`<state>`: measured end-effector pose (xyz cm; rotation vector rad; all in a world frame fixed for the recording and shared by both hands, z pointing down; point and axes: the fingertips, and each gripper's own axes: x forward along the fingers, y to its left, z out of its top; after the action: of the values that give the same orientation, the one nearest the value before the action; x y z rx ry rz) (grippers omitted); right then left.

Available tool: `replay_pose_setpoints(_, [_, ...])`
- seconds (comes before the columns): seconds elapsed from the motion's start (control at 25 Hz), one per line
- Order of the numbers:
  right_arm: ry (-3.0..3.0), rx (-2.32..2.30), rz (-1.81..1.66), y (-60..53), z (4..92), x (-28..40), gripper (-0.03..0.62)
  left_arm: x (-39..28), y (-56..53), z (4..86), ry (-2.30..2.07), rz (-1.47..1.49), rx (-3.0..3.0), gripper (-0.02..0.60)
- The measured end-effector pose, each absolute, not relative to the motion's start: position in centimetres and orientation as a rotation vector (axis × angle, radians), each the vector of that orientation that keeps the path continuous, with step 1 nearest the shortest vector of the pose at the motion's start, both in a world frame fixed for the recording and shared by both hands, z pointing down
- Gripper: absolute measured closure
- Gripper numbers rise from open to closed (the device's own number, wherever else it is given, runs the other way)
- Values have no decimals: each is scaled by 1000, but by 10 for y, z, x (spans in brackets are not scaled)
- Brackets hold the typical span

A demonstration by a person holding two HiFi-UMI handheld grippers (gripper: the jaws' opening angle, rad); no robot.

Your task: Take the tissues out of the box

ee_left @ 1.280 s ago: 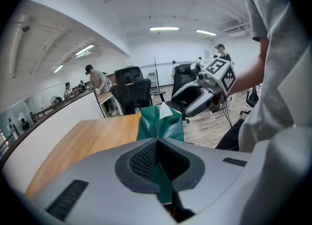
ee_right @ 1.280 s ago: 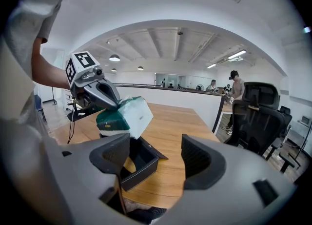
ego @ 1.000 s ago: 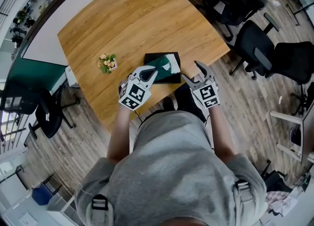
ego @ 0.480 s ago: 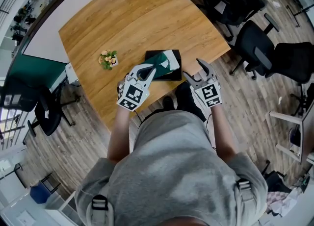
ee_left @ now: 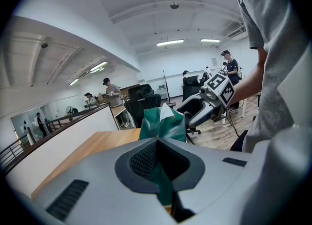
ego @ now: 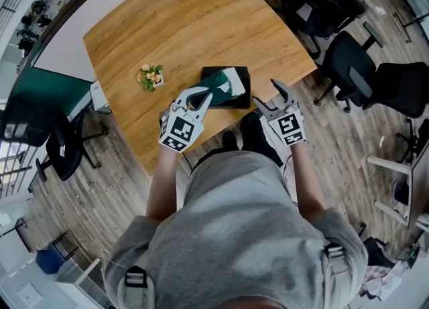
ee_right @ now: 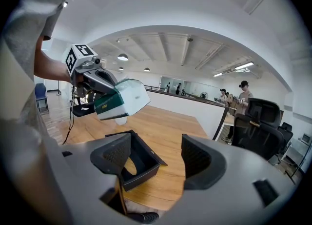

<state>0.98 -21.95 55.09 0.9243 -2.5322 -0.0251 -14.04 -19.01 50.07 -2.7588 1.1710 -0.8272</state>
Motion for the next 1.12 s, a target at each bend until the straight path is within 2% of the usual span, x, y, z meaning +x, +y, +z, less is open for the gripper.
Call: replay_pose_setpoints(1.12, [-2534, 819, -41, -210, 561, 12, 283, -142, -172, 513, 1248, -848, -2751, 561])
